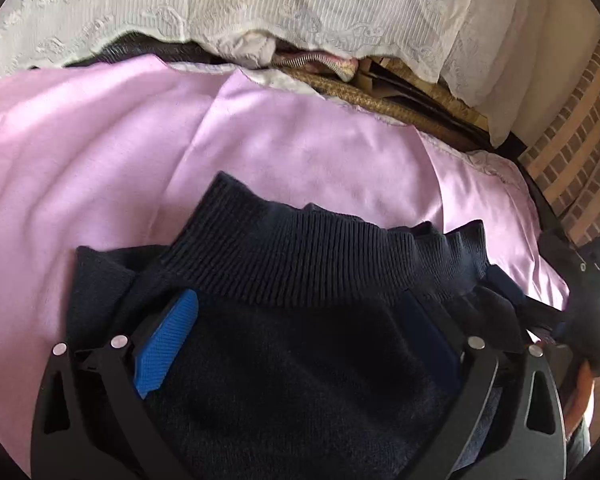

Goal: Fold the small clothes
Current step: 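Open both tools and withdraw them from the folded cardigan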

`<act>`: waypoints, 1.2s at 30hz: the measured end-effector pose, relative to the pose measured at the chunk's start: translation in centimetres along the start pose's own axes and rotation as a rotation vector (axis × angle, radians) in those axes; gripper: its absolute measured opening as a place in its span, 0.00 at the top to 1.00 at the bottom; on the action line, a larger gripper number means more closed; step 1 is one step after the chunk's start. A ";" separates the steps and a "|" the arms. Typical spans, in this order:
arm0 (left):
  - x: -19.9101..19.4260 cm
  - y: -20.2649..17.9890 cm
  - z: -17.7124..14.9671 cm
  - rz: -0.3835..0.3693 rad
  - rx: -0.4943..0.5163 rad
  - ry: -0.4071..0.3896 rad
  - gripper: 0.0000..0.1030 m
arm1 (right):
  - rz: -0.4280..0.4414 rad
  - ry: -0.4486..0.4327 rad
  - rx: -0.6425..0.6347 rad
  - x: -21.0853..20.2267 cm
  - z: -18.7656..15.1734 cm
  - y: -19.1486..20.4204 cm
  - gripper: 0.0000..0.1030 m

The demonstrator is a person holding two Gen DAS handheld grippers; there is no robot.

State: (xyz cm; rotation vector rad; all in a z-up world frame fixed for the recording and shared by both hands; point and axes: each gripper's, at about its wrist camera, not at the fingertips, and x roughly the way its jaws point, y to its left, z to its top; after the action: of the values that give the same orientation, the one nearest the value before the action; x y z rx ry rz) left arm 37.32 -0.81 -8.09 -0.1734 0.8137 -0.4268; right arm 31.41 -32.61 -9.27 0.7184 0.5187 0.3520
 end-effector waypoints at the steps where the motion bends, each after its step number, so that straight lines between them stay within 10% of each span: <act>1: -0.6 0.1 -0.2 0.012 0.003 -0.019 0.05 | -0.004 -0.001 -0.012 -0.5 -0.4 0.3 0.03; 8: -4.6 -0.4 -2.6 -0.145 0.021 -0.061 0.05 | 0.087 -0.010 -0.122 -3.2 -2.6 3.8 0.03; 12: -2.8 -2.5 -4.1 0.019 0.135 0.046 0.04 | 0.078 0.180 -0.119 -1.4 -4.6 4.4 0.03; 17: -3.9 -2.8 -5.0 0.114 0.139 0.010 0.05 | -0.008 0.199 -0.214 -1.6 -5.7 5.7 0.04; 22: -8.3 -1.8 -6.6 -0.001 0.080 -0.103 0.05 | 0.026 0.063 -0.203 -6.2 -6.7 7.0 0.03; 27: -5.4 -2.3 -7.7 0.047 0.119 0.055 0.04 | 0.060 0.258 -0.086 -4.3 -8.5 5.3 0.03; 32: -6.5 -2.5 -8.2 0.086 0.113 0.019 0.05 | 0.031 0.225 -0.132 -5.4 -9.2 6.1 0.03; 36: -8.6 -2.9 -8.5 -0.030 0.076 -0.039 0.04 | 0.194 0.187 -0.060 -7.1 -9.1 6.5 0.03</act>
State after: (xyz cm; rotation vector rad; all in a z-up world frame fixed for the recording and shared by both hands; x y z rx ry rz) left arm 24.95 0.46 -7.25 -0.1231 0.7558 -0.4802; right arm 19.64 -26.56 -8.21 0.6827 0.6140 0.6180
